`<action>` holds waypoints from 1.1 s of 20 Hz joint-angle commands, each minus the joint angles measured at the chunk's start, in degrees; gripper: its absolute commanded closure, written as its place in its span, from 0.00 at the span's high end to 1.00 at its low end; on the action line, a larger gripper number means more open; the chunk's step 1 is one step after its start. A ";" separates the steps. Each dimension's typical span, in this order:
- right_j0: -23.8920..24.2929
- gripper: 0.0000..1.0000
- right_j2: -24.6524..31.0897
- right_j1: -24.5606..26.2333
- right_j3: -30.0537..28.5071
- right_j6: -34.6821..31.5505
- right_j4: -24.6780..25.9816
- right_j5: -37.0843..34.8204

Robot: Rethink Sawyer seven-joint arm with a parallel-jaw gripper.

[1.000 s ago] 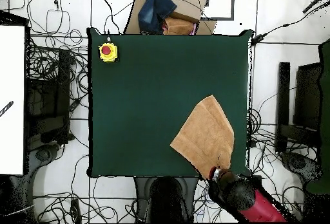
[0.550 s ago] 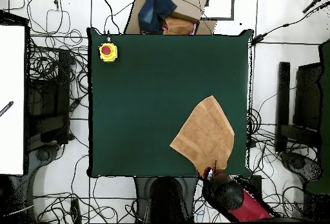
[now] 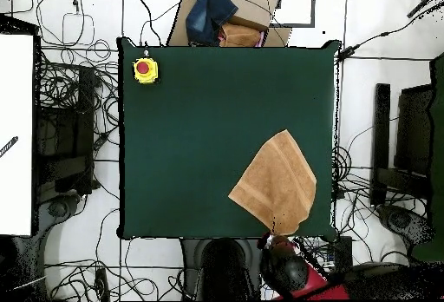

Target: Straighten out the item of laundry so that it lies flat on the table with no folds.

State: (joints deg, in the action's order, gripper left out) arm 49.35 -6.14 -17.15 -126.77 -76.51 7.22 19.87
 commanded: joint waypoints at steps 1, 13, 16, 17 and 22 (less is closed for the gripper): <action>-0.12 0.00 4.75 4.32 -1.22 -16.92 -1.07 0.74; -1.77 0.00 2.14 -1.86 0.73 -12.96 -1.95 -1.93; -1.61 0.00 1.14 -2.32 1.80 -12.16 -1.19 -0.70; -1.63 0.00 0.90 -2.70 2.04 -11.97 -1.03 -0.46; -1.49 0.00 0.67 -3.05 4.35 -11.00 -0.11 1.03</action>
State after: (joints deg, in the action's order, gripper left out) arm 49.28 -6.49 -20.50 -129.64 -76.51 7.17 19.86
